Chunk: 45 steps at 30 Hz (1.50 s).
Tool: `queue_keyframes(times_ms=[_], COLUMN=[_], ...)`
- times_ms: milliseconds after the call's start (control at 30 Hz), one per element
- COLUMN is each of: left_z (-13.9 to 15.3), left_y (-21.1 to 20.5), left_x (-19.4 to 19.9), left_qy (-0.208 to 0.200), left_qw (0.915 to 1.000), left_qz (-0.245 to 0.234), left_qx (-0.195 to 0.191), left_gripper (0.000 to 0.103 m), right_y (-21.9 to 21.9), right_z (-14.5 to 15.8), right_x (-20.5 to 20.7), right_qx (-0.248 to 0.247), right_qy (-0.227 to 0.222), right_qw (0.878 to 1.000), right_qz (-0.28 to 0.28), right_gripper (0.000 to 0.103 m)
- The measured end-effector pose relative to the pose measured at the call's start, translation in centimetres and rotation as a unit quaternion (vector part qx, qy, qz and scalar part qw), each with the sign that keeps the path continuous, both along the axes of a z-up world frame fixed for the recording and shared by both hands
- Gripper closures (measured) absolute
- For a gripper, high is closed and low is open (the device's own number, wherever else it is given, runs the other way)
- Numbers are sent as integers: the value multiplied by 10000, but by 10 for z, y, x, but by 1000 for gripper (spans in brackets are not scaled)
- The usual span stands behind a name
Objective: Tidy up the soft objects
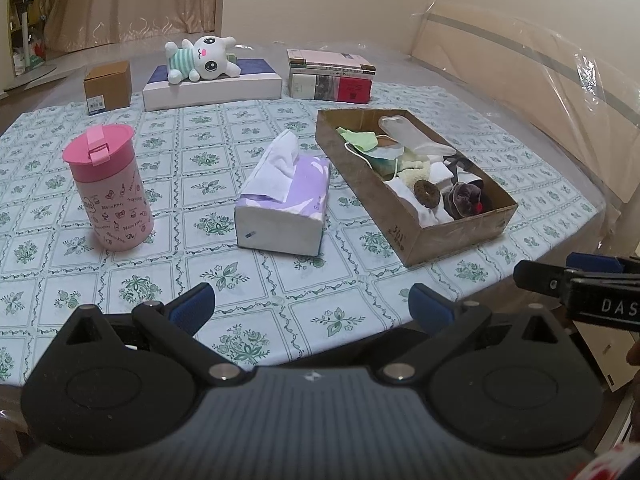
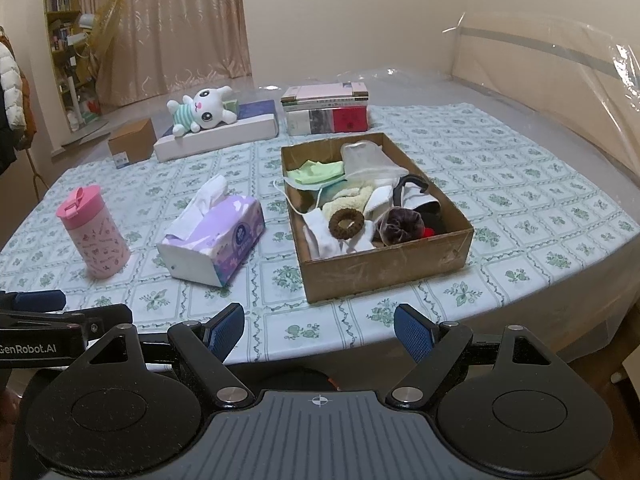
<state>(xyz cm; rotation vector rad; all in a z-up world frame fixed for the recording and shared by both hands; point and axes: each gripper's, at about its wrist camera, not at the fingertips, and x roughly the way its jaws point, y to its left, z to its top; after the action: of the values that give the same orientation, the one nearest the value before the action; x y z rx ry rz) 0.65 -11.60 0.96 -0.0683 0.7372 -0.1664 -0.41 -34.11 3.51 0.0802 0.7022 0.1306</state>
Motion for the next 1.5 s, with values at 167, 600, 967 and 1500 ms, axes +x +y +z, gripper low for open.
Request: queue_keyframes(times_ms=[167, 600, 967, 1500], left_z=[-2, -3, -3, -3], left_y=[-1, -2, -2, -4], left_x=[1, 2, 2, 4], left_qy=[15, 25, 20, 20], left_qw=[10000, 10000, 10000, 10000], left_qz=[8, 7, 4, -33], left_qx=[-7, -12, -4, -73], left_gripper=[1, 1, 1, 1], right_y=[0, 2, 2, 2], right_z=[-1, -5, -7, -8], right_x=[1, 2, 2, 4], right_qx=[-3, 0, -1, 10], right_qy=[4, 19, 19, 51], right_qw=[10000, 10000, 10000, 10000], right_qz=[0, -8, -15, 0], right_gripper=[21, 21, 21, 21])
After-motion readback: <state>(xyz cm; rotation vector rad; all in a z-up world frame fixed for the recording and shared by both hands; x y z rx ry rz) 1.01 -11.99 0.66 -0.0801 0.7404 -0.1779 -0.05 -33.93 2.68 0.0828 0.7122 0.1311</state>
